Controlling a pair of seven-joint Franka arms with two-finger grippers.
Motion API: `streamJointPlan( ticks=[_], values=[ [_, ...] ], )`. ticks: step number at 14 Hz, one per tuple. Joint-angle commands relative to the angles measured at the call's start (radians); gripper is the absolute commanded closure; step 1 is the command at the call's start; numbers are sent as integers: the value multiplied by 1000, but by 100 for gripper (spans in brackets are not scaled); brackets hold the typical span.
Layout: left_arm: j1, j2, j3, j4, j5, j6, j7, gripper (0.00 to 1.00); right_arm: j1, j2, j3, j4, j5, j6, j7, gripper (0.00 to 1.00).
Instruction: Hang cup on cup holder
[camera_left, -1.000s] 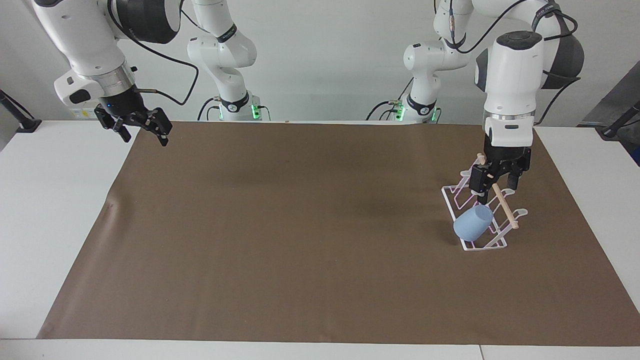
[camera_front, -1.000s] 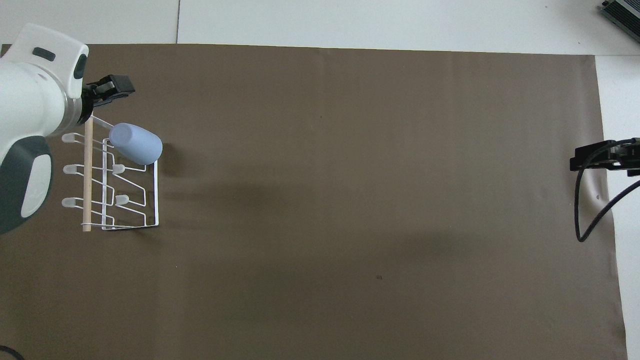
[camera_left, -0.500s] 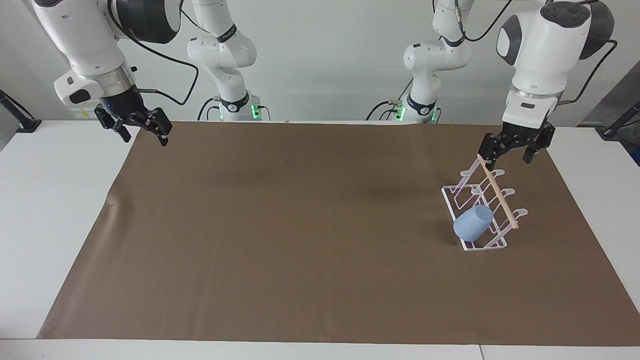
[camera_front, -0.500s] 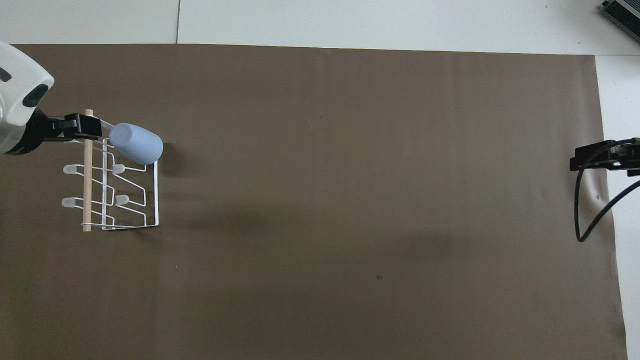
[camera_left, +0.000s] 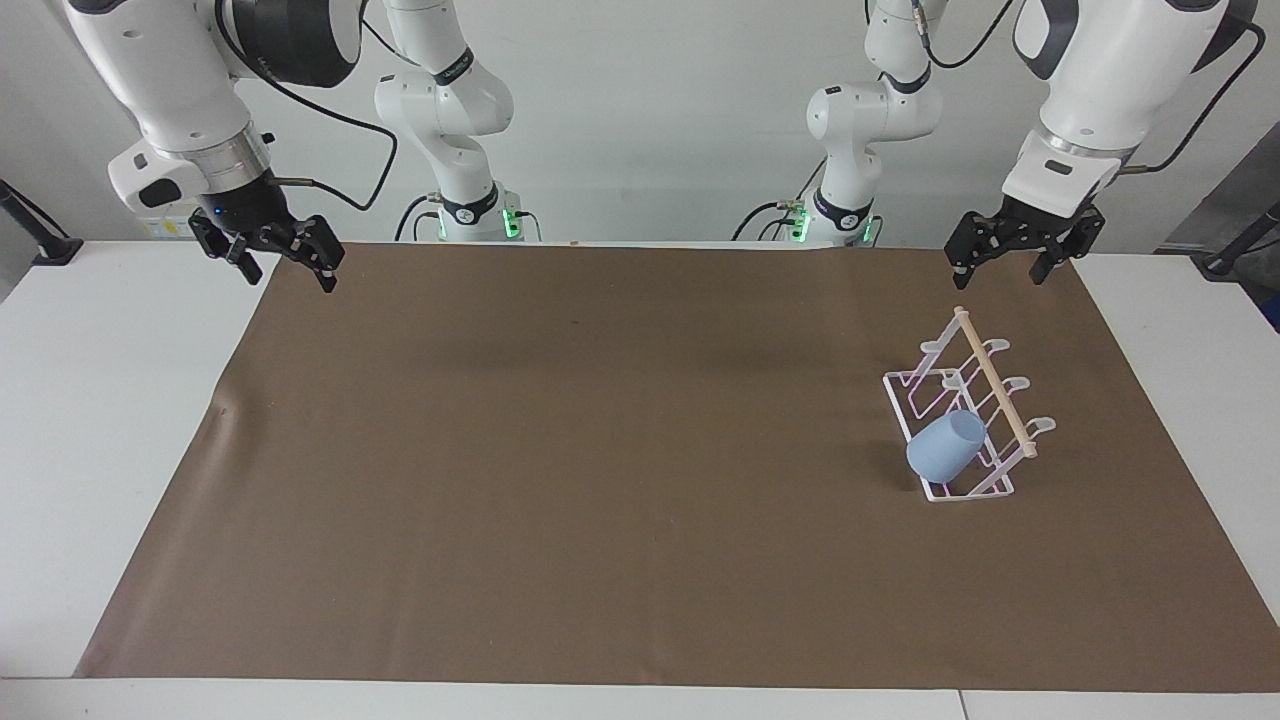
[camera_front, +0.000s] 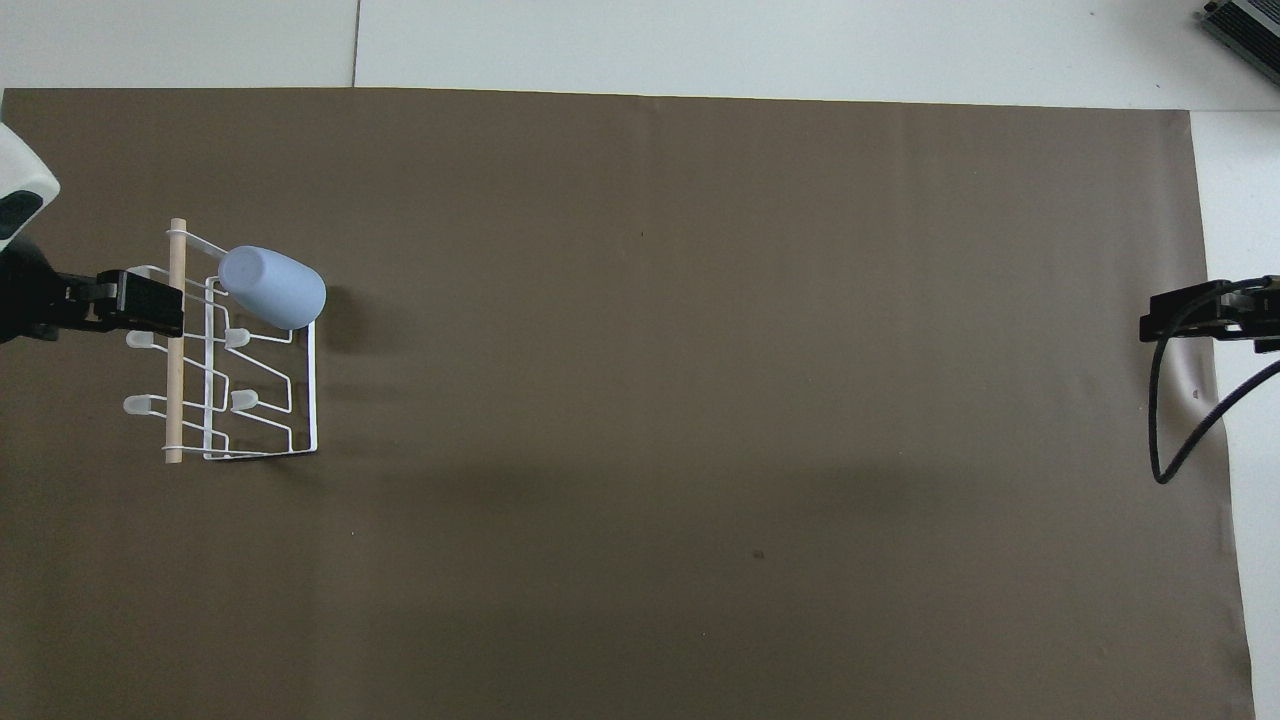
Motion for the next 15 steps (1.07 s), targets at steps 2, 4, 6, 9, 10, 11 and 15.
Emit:
streamJointPlan(
  ticks=[2, 4, 6, 9, 10, 11, 15],
  values=[
    [-10, 8, 50, 75, -75, -56, 63, 0, -1, -12, 2, -3, -4, -12, -15, 0],
    [-8, -12, 45, 52, -77, -47, 84, 0, -1, -12, 2, -3, -4, -12, -15, 0],
    [-5, -14, 39, 54, -67, -62, 101, 0, -1, -12, 2, -3, -4, -13, -15, 0],
    [-5, -17, 39, 49, -60, -62, 143, 0, -1, -12, 2, -3, -4, -12, -15, 0],
    [-5, -18, 38, 48, -46, -62, 143, 0, -1, -12, 1, -3, -4, -13, -15, 0],
    [-5, -18, 38, 48, -44, -48, 131, 0, -1, -12, 2, -3, -4, -12, -15, 0],
    [3, -21, 44, 41, -44, -51, 135, 0, -1, -12, 2, -3, -4, -12, -15, 0]
  ],
)
